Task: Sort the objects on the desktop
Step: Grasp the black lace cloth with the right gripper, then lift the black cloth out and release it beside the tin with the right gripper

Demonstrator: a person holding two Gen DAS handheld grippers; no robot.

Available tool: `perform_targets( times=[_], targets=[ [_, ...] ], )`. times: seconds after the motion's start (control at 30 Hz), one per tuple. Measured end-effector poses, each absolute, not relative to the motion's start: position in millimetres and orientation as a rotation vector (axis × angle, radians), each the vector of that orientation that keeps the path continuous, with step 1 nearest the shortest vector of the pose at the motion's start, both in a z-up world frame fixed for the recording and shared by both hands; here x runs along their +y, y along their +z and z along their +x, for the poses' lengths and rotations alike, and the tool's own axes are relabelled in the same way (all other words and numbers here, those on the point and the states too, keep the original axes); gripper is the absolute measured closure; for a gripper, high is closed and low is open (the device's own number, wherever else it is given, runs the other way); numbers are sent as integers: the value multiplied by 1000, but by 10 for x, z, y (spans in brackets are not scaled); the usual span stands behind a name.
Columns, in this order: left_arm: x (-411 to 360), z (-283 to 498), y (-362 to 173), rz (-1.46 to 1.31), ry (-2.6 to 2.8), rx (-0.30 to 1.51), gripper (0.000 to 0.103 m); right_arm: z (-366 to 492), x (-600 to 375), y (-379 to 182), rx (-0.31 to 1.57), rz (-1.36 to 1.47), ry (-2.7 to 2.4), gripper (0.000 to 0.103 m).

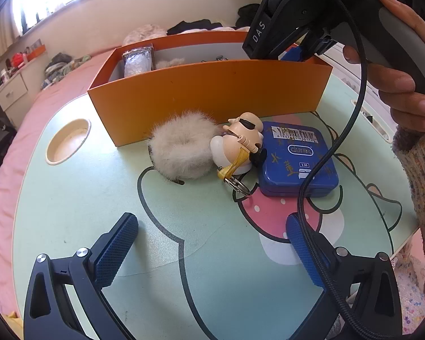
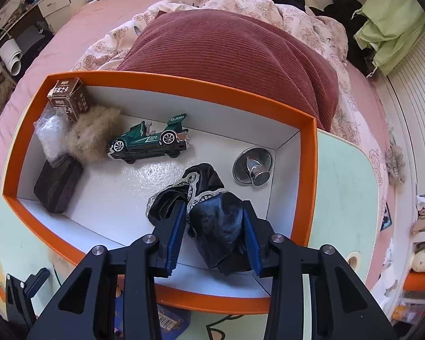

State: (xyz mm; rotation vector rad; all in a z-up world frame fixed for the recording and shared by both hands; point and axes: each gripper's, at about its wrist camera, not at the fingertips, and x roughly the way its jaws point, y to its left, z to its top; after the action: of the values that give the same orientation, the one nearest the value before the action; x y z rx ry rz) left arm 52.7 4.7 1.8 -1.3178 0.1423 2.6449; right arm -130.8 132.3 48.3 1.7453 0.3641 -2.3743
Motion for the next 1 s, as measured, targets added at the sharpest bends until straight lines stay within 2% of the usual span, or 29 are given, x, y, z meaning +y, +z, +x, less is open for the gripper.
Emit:
perform_targets(
  times=[0.1,0.4,0.53,0.67,0.87,1.0],
  targets=[
    [51,524,18,-1318,2645,143,0,-1307,1390,536,292,1729,-2372,74],
    [39,526,16,-1318,2644,142,0,-919,1624,1307,17,1446,-2392,75],
    [39,527,16,-1317,2644,142,0,-524,1762,1570,-7,1343,-2376,75],
    [39,527,15,-1317,2645,142,0,-276,1871,1393,16,1394,-2325,75],
    [38,527,16,-1317,2644,141,0,-322,1980,888,-69,1498,-2255,72],
    [36,528,15,-1317,2644,141,0,-340,2014,829,-128,1460,-2290,68]
  ],
)
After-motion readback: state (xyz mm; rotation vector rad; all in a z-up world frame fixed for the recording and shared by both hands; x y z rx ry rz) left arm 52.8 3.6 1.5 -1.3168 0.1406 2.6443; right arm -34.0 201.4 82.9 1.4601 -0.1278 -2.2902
